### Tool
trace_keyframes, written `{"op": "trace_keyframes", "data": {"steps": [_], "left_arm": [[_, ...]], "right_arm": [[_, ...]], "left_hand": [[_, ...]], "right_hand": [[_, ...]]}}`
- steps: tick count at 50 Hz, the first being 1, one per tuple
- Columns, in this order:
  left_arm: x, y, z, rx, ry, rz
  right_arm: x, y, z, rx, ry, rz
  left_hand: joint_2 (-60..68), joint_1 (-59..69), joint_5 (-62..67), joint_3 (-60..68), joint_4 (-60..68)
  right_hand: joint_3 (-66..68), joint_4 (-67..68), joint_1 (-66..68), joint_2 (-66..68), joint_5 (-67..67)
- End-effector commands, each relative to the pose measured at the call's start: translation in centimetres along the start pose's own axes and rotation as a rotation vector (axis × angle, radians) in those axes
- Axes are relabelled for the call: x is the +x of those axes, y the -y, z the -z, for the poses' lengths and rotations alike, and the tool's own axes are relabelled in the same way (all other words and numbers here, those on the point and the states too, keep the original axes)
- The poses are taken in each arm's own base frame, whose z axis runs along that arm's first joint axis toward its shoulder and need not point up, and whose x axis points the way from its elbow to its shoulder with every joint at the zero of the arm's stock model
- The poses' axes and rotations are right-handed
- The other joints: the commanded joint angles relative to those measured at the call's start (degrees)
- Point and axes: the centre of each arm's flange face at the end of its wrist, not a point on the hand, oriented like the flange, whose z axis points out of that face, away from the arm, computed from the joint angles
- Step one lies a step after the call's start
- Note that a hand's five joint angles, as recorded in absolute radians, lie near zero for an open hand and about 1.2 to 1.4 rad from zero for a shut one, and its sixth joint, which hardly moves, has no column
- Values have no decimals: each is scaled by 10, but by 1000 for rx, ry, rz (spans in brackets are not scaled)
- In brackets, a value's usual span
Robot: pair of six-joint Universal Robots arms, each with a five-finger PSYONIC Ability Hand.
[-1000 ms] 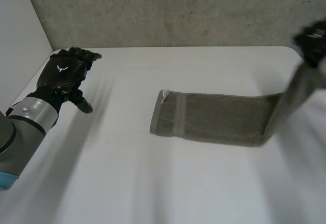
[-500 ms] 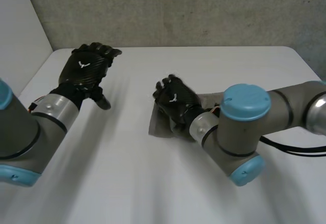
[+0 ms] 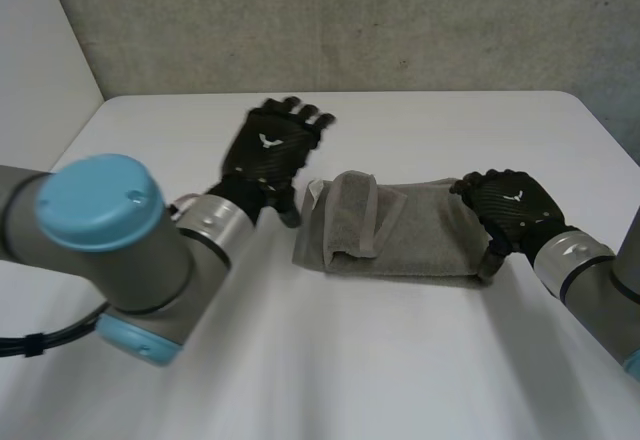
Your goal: Fold the towel.
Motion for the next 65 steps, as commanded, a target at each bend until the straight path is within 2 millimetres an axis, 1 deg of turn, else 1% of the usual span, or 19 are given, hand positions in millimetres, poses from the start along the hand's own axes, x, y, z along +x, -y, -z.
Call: {"op": "trace_keyframes", "data": {"steps": [1, 5, 7, 10, 12, 15, 20, 29, 31, 37, 39, 40, 42, 43, 44, 48, 54, 60, 65], "left_arm": [[36, -8, -17, 23, -90, 3], [47, -13, -23, 27, -111, 4], [60, -23, -26, 14, -139, 7], [66, -29, -28, 6, -151, 8], [71, -43, -31, -16, -160, 10], [77, -54, -33, -31, -170, 8], [82, -66, -40, -36, -174, -29], [83, -76, -54, -14, -159, -111], [83, -81, -58, -14, -154, -116], [78, -83, -65, -5, -122, -136], [61, -85, -71, -19, -7, -170], [61, -85, -71, -19, -6, -170], [32, -93, -74, -77, 151, -215], [31, -94, -74, -78, 152, -215], [22, -98, -72, -110, 202, -240], [13, -105, -64, -165, 245, -283], [7, -90, -47, -177, 246, -263], [17, -78, -34, -167, 217, -186], [35, -73, -25, -161, 174, -171]], "right_arm": [[7, -1, -1, 2, -5, 3], [3, 2, 1, 8, -2, 8], [3, 1, 2, 6, -4, 8], [2, -1, 2, 0, 0, 7], [1, -2, 2, -6, 2, 5], [1, -3, 1, -8, 5, 4], [-2, -4, 1, -9, 12, 5], [-11, -3, 3, -7, 36, 10], [-11, -3, 3, -8, 37, 10], [-13, -8, 1, -25, 46, 6], [-14, -10, 0, -29, 48, 16], [-14, -10, 0, -29, 48, 16], [-14, -10, 0, -29, 47, 37], [-14, -10, 0, -29, 47, 37], [-14, -10, 1, -30, 49, 48], [-17, -10, 1, -28, 55, 63], [-21, -16, -2, -43, 68, 60], [-24, -26, -4, -78, 67, 52], [-26, -26, -3, -90, 56, 45]], "left_hand": [[-34, -42, -112, -27, -37], [-34, -42, -112, -27, -37], [-32, -40, -110, -25, -35], [-32, -40, -110, -25, -35], [-30, -38, -109, -23, -33], [-29, -37, -107, -22, -32], [-27, -35, -105, -20, -30], [-20, -28, -98, -13, -23], [-13, -22, -92, -7, -17], [34, 26, -45, 41, 30], [66, 57, -13, 73, 62], [66, 58, -13, 73, 62], [64, 56, -14, 71, 61], [64, 56, -14, 71, 61], [62, 54, -16, 69, 59], [57, 49, -21, 64, 54], [49, 41, -29, 56, 46], [42, 34, -36, 49, 39], [40, 32, -38, 47, 37]], "right_hand": [[-43, -46, -31, -47, -34], [-43, -46, -31, -47, -34], [-40, -43, -29, -44, -32], [-7, -10, 5, -11, 2], [7, 4, 18, 3, 16], [25, 22, 37, 22, 34], [27, 24, 39, 23, 36], [69, 66, 81, 65, 78], [89, 86, 101, 85, 98], [99, 96, 111, 96, 108], [108, 105, 119, 104, 117], [108, 105, 119, 104, 117], [108, 105, 119, 104, 117], [108, 105, 119, 104, 117], [108, 105, 119, 104, 117], [108, 105, 119, 104, 117], [133, 130, 145, 129, 142], [165, 162, 176, 161, 174], [153, 150, 165, 150, 162]]}}
